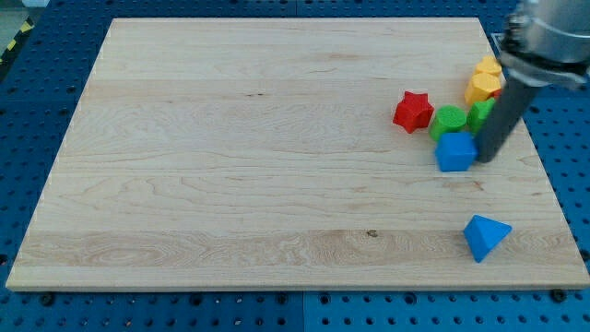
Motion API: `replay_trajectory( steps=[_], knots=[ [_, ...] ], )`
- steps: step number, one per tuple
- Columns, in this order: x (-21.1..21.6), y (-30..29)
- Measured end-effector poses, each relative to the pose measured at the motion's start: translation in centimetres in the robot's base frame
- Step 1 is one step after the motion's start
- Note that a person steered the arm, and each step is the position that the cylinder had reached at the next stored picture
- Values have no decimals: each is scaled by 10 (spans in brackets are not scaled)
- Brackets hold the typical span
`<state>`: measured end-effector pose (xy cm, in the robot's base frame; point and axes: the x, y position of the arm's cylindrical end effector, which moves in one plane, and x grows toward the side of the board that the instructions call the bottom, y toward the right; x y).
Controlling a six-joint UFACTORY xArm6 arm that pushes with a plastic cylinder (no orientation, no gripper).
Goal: Place the blue cube left to the red star
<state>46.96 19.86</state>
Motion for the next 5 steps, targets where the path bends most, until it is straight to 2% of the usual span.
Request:
replay_trajectory(
  steps=[1, 2, 3, 5],
  knots=[
    [0, -35],
    [1, -6],
    [21, 1],
    [26, -63]
  ],
)
